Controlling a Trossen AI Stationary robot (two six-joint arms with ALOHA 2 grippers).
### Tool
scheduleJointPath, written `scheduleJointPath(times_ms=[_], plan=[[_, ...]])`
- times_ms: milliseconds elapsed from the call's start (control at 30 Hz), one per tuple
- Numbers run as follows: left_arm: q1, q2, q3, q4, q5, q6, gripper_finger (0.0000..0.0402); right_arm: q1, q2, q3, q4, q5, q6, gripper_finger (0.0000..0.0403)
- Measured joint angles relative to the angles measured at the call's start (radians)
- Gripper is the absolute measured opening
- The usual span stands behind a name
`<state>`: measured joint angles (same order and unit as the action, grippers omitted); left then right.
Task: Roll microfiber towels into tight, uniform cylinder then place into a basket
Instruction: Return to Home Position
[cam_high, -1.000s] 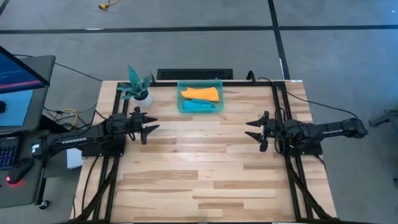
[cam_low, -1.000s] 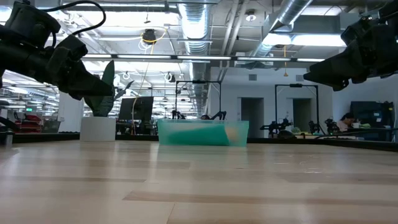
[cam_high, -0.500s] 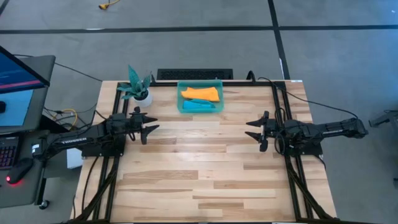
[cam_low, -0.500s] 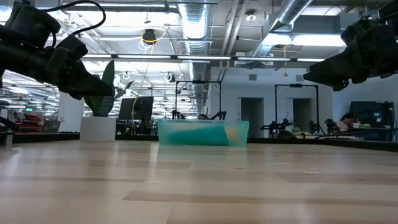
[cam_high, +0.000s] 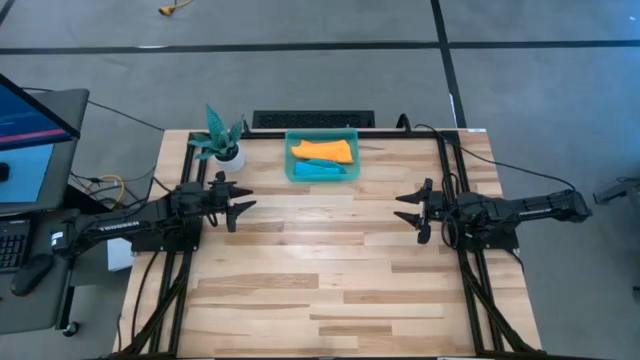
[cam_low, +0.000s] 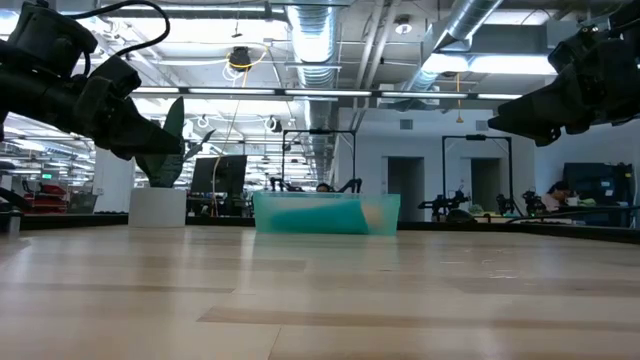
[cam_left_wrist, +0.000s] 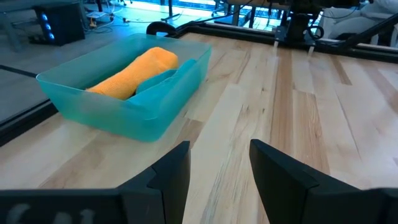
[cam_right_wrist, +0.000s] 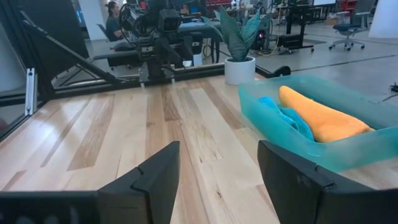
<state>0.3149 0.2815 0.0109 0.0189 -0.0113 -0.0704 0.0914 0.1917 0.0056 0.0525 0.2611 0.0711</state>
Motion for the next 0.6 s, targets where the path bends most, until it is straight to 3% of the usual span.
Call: scheduleJointPath(times_ms=[600], plan=[[0.0,0.0,0.0,0.0,0.0,0.0,0.0158,0.0,0.0,0.0,0.0,0.0,0.0,0.0237]])
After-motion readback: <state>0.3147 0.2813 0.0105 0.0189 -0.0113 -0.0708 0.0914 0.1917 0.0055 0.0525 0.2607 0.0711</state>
